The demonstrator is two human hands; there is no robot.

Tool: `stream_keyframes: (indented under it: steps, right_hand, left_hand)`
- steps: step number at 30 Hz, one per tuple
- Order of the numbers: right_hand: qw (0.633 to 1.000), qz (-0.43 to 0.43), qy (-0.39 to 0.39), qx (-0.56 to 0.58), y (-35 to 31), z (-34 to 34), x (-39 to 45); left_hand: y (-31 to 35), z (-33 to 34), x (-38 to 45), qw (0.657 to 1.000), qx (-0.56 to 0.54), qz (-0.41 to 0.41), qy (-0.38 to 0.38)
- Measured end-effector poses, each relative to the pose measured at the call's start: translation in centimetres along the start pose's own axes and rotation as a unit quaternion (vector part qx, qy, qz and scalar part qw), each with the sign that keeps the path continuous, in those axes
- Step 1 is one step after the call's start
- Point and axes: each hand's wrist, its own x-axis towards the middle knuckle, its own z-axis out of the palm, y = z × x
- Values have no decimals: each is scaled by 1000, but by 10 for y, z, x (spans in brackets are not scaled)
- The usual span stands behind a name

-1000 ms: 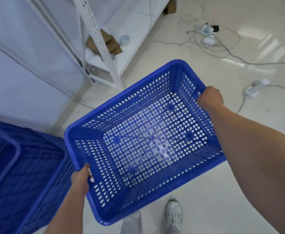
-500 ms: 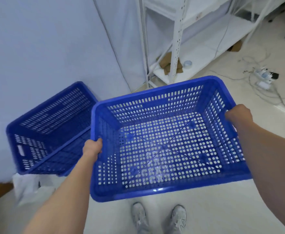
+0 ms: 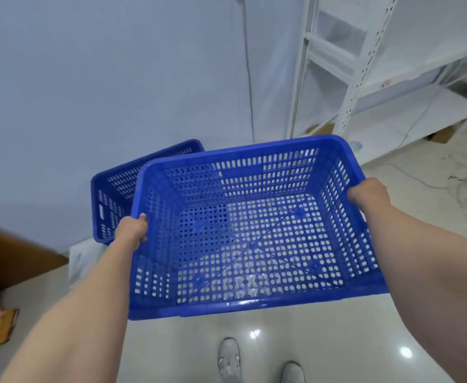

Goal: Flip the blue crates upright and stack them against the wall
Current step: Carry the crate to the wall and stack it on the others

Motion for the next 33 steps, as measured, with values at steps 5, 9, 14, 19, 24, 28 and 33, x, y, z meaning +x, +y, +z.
stream_keyframes:
  steps: [5,9,14,19,24,28,33]
  right_hand:
    - [998,-55,-1,4,-60,6,-27]
    - [997,-81,8,7,-105,18,-47]
    - [995,-101,0,-4,-160,42,-76]
    - [993,-121,8,-2,-209,66,-96]
    - [992,-129,4,-8,-247,83,-108]
    - [990,-140,10,-17,-273,91,-108]
    - [989,-145,12,-14,-305,97,-99]
  left_hand:
    - [-14,-58,0,1000,8,1,29]
    - [-23,-103,14,998,11,-12,55]
    - [-32,-154,38,996,-17,-19,82]
    - [-42,-197,72,996,-18,-20,91]
    - [-45,-223,96,994,-27,-35,96]
    - [-41,-233,113,994,-37,-39,100]
    - [-33,-237,138,991,-62,-47,106]
